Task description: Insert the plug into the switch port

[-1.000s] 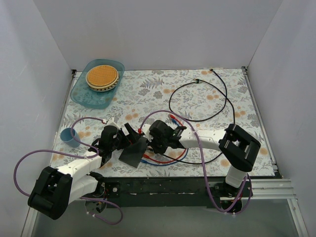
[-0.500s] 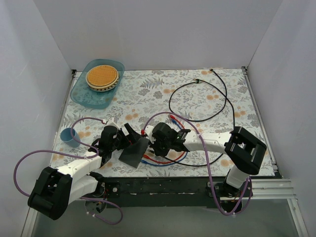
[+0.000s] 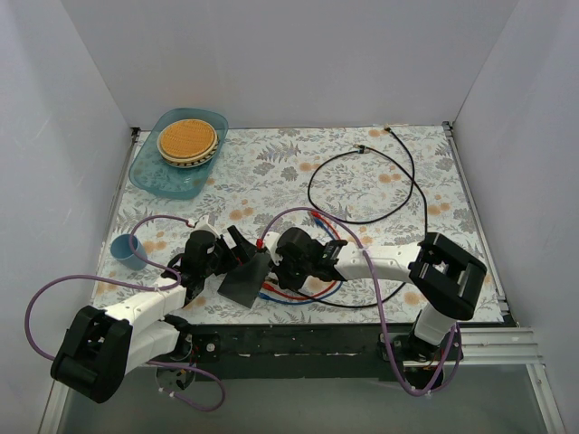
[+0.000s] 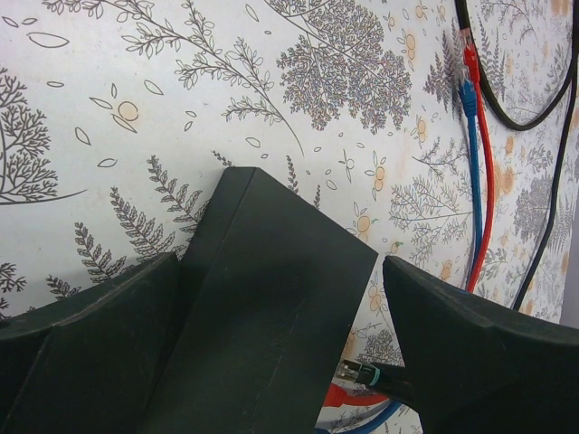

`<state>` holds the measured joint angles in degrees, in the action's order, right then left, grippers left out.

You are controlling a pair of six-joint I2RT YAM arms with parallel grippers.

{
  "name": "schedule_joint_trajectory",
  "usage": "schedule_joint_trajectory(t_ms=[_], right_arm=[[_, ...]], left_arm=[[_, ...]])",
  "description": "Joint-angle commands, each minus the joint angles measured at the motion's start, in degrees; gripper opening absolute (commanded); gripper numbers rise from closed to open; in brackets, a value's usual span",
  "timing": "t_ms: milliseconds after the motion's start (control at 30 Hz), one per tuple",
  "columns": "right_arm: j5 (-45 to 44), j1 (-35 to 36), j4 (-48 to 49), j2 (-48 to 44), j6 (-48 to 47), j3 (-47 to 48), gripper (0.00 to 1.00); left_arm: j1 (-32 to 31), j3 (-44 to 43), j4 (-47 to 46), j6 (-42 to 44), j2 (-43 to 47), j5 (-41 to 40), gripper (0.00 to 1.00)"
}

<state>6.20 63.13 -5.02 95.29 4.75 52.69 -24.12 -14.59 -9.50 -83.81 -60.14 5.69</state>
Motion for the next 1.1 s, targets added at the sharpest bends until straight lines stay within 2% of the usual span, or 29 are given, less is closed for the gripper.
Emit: schedule_joint_trajectory(t_ms=[0, 600, 1067], right_arm=[[-0.3, 0.41, 3.52, 0.69, 1.49, 0.66, 0.01], [-4.17, 0.32, 3.43, -0.27, 2.89, 0.4, 0.01], [-2.77, 0.59, 4.4, -2.03, 3.77, 0.31, 0.01]], left_arm=[[-0.23, 1.32, 2.47, -0.3, 0.9, 1.78, 0.96], [-0.23, 1.49, 2.38, -0.3, 1.08, 1.78, 0.96], [-0.23, 1.49, 1.5, -0.3, -0.15, 2.22, 0.95]])
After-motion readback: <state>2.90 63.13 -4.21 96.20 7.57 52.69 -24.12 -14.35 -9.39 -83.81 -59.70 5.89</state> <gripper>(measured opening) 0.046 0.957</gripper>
